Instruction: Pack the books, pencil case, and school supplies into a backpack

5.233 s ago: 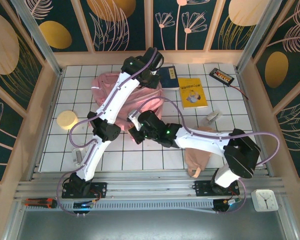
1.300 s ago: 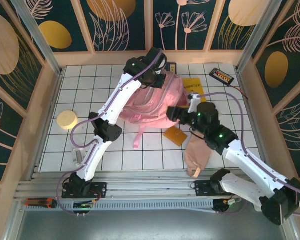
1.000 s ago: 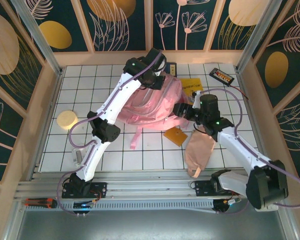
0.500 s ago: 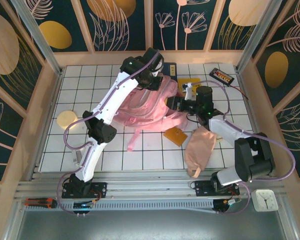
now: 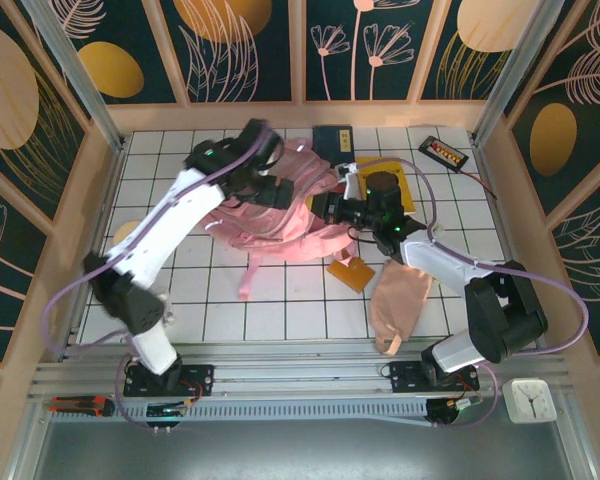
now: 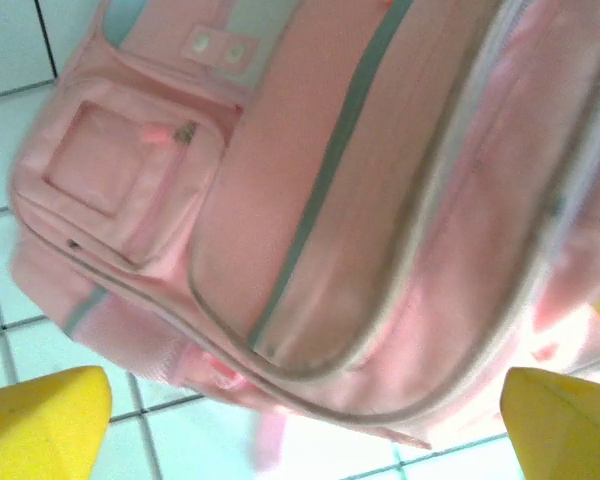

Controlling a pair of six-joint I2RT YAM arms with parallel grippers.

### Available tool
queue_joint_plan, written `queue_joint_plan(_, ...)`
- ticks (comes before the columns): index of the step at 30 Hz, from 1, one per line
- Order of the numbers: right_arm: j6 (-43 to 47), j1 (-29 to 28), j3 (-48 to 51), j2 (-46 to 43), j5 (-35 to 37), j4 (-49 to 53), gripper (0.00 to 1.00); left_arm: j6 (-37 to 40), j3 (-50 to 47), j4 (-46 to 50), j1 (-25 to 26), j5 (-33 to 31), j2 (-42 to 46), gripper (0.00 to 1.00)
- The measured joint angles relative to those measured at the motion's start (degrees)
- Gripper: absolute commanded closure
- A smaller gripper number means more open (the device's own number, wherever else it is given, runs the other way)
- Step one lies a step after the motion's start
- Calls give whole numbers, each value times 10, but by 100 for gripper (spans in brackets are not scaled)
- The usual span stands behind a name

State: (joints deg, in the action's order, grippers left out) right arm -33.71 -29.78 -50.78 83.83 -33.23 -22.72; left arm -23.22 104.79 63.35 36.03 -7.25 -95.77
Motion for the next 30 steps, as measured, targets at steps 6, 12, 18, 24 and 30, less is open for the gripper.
queue_joint_plan(6,-12,-21,-71,2,48,50,100,-105,-218,-141,-6,134,176,9)
queue_joint_plan(12,-12,-37,-141,23,71,90,100,-159,-334,-216,4,207,207,25)
queue_joint_plan(18,-12,-65,-165,35,93,124,100,-176,-335,-267,20,216,184,37)
queue_joint_plan(24,-13,-87,-166,36,108,138,100,-169,-318,-275,20,209,148,44)
queue_joint_plan(30,-17,-93,-167,36,119,140,100,-142,-291,-236,21,174,138,46)
